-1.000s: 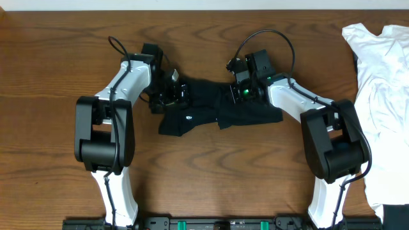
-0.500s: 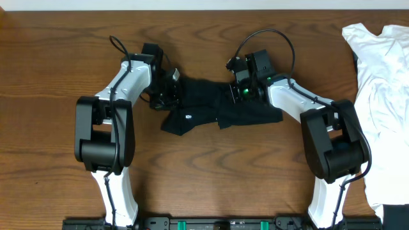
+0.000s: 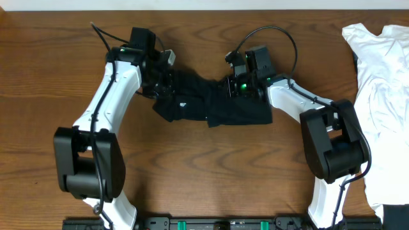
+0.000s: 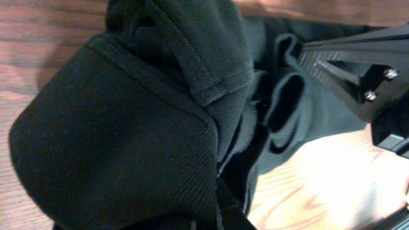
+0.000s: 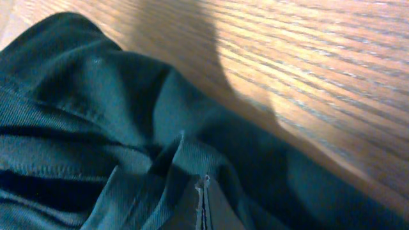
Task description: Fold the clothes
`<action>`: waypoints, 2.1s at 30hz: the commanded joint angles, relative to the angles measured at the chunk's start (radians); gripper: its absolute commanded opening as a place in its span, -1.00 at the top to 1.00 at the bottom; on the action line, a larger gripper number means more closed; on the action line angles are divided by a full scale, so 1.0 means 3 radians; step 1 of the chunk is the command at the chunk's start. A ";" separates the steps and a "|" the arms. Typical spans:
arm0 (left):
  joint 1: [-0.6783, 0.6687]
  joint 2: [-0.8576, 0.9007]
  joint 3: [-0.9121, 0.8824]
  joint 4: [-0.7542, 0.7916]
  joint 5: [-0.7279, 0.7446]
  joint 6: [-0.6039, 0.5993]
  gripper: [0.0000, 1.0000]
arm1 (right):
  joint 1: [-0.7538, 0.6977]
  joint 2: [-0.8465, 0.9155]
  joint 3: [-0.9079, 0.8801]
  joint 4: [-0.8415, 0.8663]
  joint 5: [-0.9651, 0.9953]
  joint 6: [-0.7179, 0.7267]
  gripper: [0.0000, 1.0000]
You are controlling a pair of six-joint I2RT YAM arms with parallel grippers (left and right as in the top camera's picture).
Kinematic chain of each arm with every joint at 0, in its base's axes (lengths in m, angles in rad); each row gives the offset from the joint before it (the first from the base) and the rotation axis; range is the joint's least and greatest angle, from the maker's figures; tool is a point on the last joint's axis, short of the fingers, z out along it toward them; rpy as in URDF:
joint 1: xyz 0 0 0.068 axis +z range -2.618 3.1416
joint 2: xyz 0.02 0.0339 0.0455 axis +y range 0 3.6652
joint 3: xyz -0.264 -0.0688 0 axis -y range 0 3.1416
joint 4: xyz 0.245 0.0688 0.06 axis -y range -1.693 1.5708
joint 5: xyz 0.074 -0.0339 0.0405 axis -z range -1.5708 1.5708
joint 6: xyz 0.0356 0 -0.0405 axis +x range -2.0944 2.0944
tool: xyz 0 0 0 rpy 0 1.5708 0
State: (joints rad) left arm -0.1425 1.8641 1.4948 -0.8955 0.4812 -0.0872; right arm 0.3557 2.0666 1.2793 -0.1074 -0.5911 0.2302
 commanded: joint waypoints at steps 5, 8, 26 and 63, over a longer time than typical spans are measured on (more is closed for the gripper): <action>-0.0003 -0.0130 0.0088 -0.0033 -0.0183 0.0056 0.88 | 0.0032 -0.0360 -0.0019 -0.0100 -0.0323 0.0067 0.97; -0.0004 -0.0131 0.0088 -0.0042 -0.0249 0.0056 0.88 | 0.0033 -0.0440 -0.0019 -0.0191 -0.0309 0.0173 0.98; -0.0004 -0.0127 0.0066 -0.0041 -0.0278 -0.0010 0.88 | 0.0369 -0.0069 -0.0022 -0.0423 0.0397 0.0231 0.98; 0.0337 0.0682 -0.0134 -0.0104 -0.0782 -0.0186 -0.96 | 0.0477 0.0268 -0.0027 -0.0315 0.0487 0.0229 0.98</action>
State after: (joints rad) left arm -0.0410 2.0228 1.4734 -0.9176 0.2218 -0.1780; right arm 0.4828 2.0937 1.2808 -0.1890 -0.4740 0.2890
